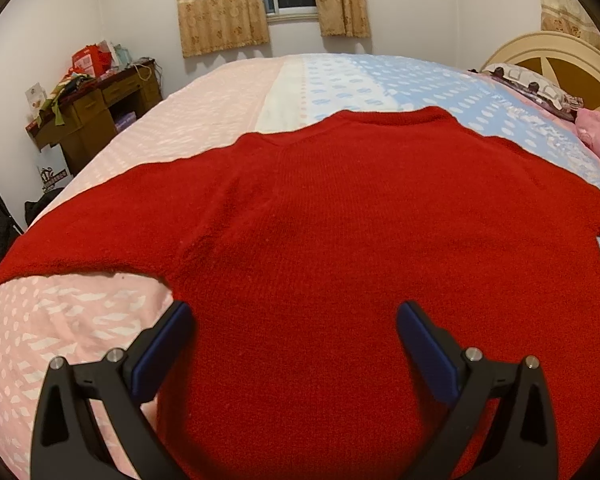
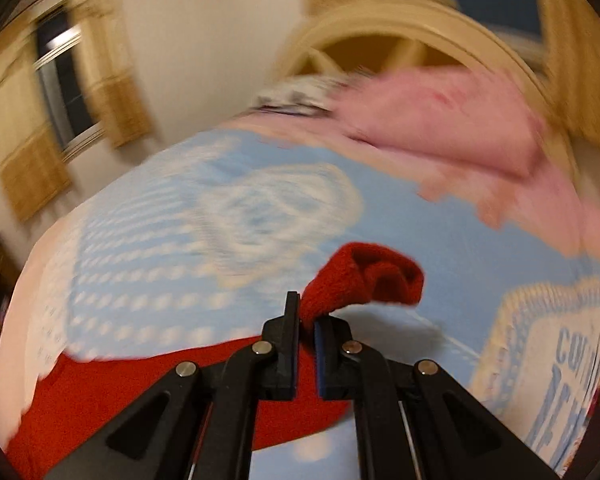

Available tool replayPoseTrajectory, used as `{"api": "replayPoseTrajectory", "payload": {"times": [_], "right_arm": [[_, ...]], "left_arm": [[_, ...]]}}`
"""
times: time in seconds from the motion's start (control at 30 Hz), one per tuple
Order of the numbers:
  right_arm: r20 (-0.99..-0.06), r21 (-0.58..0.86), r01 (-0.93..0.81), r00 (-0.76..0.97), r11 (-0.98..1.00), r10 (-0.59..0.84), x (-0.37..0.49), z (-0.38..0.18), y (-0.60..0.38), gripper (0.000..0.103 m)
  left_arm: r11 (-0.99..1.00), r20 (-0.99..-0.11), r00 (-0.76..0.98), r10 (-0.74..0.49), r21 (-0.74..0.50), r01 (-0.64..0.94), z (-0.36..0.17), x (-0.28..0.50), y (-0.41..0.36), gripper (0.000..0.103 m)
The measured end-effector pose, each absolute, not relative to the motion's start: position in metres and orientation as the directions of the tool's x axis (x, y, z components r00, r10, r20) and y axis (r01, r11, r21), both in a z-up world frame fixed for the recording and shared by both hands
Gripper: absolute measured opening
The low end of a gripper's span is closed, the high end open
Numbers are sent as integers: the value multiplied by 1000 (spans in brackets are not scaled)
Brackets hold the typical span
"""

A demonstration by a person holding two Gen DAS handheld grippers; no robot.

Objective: Fold small clothes
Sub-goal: 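Grasp the red sweater's sleeve cuff with the right gripper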

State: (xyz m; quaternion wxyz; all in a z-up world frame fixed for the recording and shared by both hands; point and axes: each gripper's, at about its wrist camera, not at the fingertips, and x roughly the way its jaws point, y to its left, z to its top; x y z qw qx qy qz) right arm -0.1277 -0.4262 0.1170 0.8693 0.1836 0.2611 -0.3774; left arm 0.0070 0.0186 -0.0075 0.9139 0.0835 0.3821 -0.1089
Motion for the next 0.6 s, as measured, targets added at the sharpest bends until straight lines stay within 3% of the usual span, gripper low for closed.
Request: {"api": "replayPoseTrajectory", "payload": {"times": [0.13, 0.3, 0.43, 0.6], "right_arm": [[-592, 79, 601, 670, 795, -448, -68, 127, -333, 5], [-644, 82, 376, 727, 923, -239, 6, 96, -207, 5], [-668, -24, 250, 716, 968, -202, 49, 56, -115, 5], [-651, -192, 191, 709, 963, -271, 66, 14, -57, 5]], "left_arm": [[958, -679, 719, -147, 83, 275, 10, -1, 26, 103], [968, -655, 747, -113, 95, 230, 27, 1, 55, 103], [983, -647, 759, -71, 83, 163, 33, 4, 86, 103], [990, -637, 771, 4, 112, 88, 32, 9, 115, 103]]}}
